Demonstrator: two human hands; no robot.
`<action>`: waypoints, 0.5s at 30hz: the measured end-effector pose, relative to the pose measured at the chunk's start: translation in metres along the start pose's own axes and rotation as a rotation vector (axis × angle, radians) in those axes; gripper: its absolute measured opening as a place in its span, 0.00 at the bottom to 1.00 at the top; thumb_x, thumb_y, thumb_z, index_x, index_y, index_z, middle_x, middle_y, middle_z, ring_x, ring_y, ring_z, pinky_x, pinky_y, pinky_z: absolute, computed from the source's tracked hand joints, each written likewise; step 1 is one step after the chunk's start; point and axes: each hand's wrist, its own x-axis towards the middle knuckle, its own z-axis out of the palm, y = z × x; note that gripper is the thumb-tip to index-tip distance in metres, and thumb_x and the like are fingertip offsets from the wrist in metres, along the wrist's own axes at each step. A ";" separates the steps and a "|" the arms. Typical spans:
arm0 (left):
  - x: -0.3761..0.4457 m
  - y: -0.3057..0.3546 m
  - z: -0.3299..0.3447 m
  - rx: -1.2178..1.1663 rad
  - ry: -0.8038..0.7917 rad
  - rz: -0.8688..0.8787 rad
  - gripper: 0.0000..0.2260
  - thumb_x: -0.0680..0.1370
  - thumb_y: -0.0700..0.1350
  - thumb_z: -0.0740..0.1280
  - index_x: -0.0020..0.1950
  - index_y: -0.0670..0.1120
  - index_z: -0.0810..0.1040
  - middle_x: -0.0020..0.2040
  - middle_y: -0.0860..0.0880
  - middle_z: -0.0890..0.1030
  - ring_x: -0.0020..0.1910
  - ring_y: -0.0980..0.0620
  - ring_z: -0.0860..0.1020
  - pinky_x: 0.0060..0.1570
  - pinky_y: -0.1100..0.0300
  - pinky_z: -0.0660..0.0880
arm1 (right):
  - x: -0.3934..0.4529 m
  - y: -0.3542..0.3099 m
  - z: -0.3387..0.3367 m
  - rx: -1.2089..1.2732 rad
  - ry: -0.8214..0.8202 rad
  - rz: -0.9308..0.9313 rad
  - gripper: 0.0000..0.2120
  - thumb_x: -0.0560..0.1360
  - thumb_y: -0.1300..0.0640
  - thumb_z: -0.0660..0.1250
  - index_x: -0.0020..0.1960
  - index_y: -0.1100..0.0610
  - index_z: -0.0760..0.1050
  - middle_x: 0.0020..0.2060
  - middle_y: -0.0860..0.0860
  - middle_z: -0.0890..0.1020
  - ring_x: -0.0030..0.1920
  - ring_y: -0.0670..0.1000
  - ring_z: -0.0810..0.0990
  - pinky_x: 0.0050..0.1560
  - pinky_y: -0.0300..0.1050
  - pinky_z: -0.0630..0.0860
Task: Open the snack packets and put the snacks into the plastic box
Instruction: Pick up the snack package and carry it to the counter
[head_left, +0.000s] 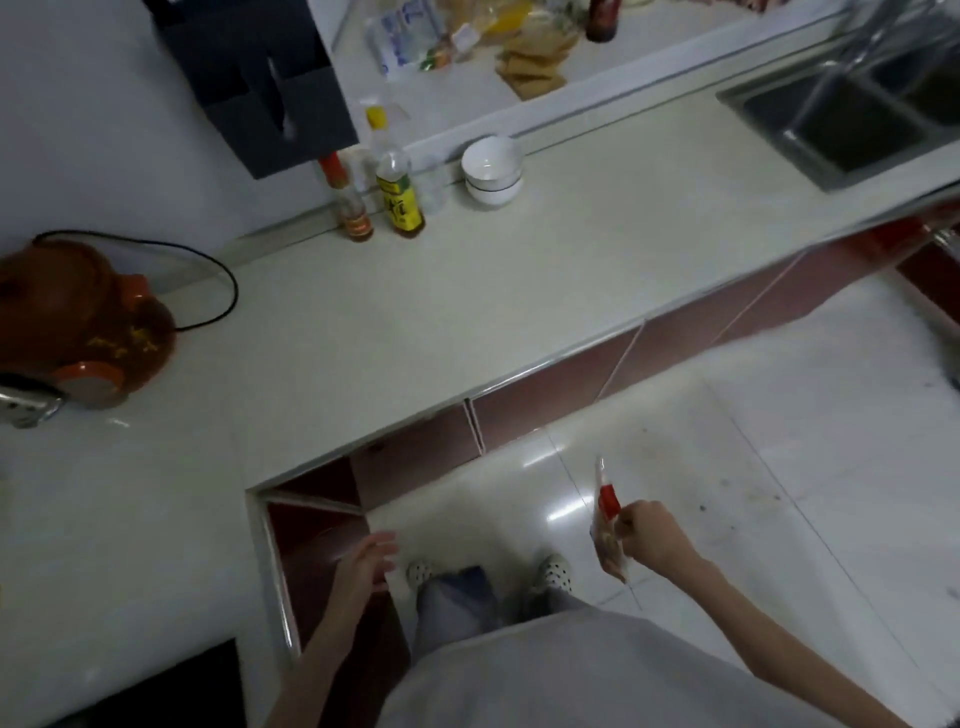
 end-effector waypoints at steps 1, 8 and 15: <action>0.001 0.004 0.009 0.033 -0.010 0.017 0.11 0.80 0.33 0.58 0.60 0.36 0.76 0.48 0.42 0.78 0.38 0.52 0.73 0.31 0.62 0.70 | -0.004 0.018 0.003 0.015 -0.009 0.034 0.10 0.73 0.61 0.63 0.48 0.63 0.81 0.44 0.57 0.85 0.44 0.54 0.83 0.46 0.43 0.79; 0.017 0.048 0.071 0.201 -0.132 0.097 0.10 0.80 0.36 0.59 0.58 0.41 0.77 0.48 0.45 0.80 0.39 0.51 0.75 0.38 0.60 0.68 | -0.036 0.110 0.014 0.170 -0.054 0.288 0.09 0.73 0.61 0.63 0.48 0.63 0.80 0.44 0.56 0.84 0.41 0.52 0.83 0.38 0.38 0.76; 0.052 0.096 0.124 0.273 -0.254 0.117 0.08 0.79 0.36 0.62 0.53 0.46 0.79 0.47 0.47 0.82 0.41 0.51 0.77 0.39 0.59 0.71 | -0.032 0.142 0.004 0.316 -0.026 0.434 0.08 0.73 0.62 0.63 0.46 0.65 0.80 0.40 0.57 0.84 0.37 0.53 0.83 0.41 0.43 0.80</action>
